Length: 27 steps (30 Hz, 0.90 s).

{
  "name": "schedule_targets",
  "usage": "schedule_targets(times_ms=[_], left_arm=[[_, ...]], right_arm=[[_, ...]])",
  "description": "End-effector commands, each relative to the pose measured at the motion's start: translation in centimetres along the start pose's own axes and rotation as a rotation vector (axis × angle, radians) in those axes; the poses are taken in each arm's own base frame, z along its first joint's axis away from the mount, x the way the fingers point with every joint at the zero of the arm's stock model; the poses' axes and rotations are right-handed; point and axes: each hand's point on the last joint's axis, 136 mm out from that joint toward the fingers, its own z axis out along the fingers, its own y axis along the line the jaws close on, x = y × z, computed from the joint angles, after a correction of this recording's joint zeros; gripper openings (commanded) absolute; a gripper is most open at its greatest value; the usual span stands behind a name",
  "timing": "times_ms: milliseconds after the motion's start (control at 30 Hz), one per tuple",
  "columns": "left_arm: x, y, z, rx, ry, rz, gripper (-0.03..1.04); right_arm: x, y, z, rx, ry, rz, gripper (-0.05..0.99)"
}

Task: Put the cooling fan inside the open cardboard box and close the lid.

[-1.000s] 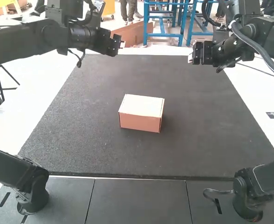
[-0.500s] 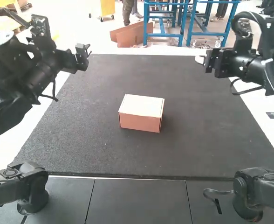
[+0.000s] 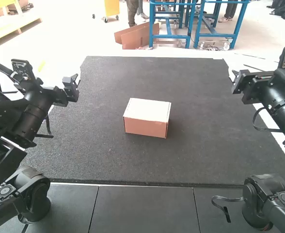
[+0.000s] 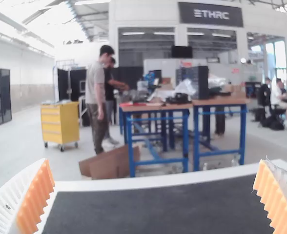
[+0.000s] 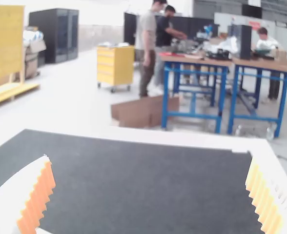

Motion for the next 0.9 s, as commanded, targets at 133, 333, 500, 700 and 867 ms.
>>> schedule_targets(times_ms=[133, 333, 500, 700, 867], left_arm=[[1.9, -0.6, -1.4, 0.04, -0.031, 0.005, 0.97], [4.2, -0.8, -1.6, 0.042, 0.0, 0.018, 0.97], [6.1, -0.9, -1.7, 0.045, 0.034, 0.027, 0.97], [9.3, -1.3, -2.0, 0.06, 0.144, 0.05, 0.97], [12.7, -1.4, -2.7, 0.067, 0.283, 0.035, 0.97]], right_arm=[[0.7, -0.9, -1.4, 0.055, -0.094, -0.056, 0.9], [1.3, -0.8, -1.1, 0.058, -0.125, -0.086, 0.9], [2.5, -1.0, -0.6, 0.079, -0.152, -0.146, 0.9], [6.8, -1.0, 0.0, 0.073, -0.088, -0.157, 0.9], [10.9, -0.9, 0.4, 0.065, -0.003, -0.154, 0.9]])
